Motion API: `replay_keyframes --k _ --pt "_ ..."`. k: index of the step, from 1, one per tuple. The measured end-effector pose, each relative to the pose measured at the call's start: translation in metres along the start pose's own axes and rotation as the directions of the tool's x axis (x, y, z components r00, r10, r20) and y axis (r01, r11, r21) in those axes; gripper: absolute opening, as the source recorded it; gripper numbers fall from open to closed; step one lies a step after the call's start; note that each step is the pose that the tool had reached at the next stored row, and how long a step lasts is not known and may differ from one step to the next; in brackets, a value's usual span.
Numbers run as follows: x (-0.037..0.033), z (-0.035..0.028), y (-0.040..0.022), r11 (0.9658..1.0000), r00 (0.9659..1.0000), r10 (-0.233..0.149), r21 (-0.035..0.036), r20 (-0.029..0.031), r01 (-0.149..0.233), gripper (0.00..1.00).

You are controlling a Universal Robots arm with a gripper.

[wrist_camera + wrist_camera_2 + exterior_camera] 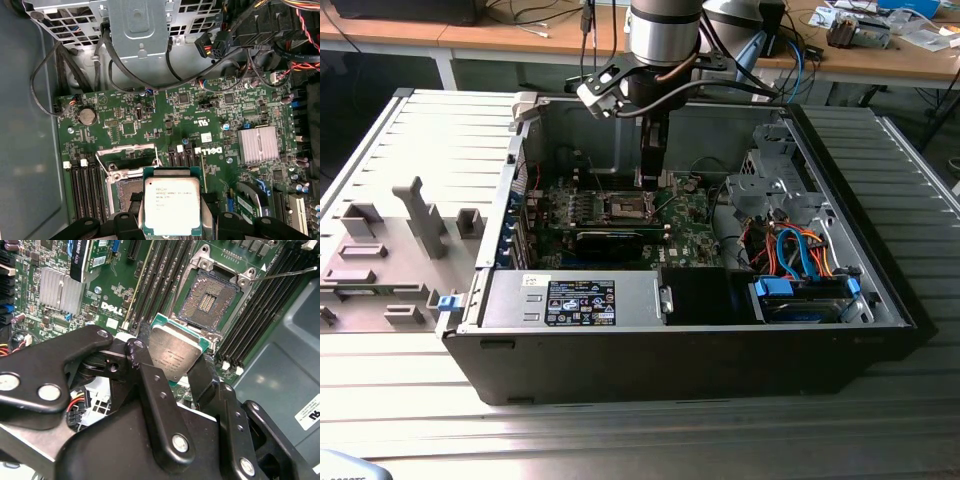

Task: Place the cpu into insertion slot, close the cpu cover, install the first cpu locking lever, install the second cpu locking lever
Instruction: 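Place the cpu into insertion slot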

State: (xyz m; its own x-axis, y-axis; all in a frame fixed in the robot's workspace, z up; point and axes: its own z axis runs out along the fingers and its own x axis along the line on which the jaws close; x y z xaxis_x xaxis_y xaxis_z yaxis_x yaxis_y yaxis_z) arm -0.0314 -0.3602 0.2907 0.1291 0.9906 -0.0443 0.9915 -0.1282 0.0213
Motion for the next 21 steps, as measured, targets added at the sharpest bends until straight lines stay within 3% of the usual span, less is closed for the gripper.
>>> replay_keyframes --k 21 --pt "0.0 0.0002 0.0 0.9997 0.9997 0.026 0.0012 0.0006 -0.026 0.55"
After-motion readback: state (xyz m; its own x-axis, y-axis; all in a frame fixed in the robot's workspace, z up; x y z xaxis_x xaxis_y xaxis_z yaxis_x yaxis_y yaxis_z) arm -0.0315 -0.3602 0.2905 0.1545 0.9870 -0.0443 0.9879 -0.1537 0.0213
